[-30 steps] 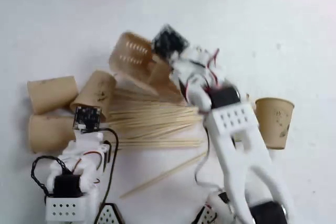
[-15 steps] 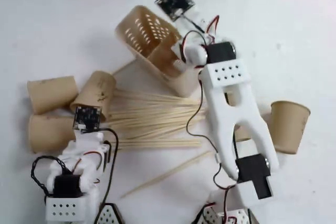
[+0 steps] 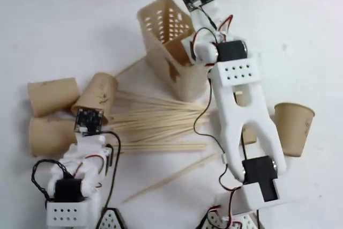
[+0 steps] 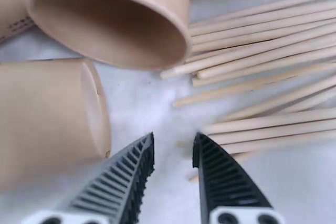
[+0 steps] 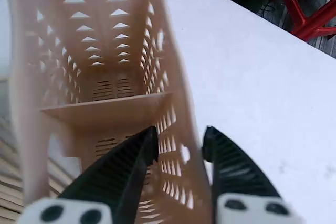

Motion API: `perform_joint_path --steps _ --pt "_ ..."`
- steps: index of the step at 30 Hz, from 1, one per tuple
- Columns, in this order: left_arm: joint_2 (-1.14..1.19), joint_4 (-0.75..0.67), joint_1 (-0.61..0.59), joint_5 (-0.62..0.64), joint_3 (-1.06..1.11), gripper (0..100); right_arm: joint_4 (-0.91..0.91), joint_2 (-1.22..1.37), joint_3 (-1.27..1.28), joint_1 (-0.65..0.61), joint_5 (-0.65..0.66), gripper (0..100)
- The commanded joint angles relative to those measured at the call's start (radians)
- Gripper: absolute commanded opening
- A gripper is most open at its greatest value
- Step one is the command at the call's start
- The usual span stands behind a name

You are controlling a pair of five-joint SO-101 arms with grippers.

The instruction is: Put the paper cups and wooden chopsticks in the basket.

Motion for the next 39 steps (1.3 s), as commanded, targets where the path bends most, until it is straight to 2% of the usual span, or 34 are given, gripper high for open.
perform_joint_path --steps 1,8,15,19,27,31,36,39 --pt "0.002 0.005 -0.008 -0.005 0.000 14 -0.001 -0.022 -0.055 0.002 -0.002 23.8" --pt "0.002 0.005 -0.008 -0.005 0.000 14 0.005 -0.093 -0.104 0.004 -0.008 18.7" --pt "0.002 0.005 -0.008 -0.005 0.000 14 0.024 -0.288 -0.091 0.024 0.000 15.9" --pt "0.002 0.005 -0.008 -0.005 0.000 14 0.177 -0.410 -0.081 0.143 0.002 15.9" --pt "0.002 0.005 -0.008 -0.005 0.000 14 0.510 -0.387 -0.058 0.532 0.002 16.2" --pt "0.002 0.005 -0.008 -0.005 0.000 14 0.567 -0.288 -0.060 0.653 -0.009 16.0" --pt "0.002 0.005 -0.008 -0.005 0.000 14 0.553 -0.142 -0.078 0.760 -0.015 16.3" --pt "0.002 0.005 -0.008 -0.005 0.000 14 0.545 -0.053 -0.124 0.819 -0.072 21.5"
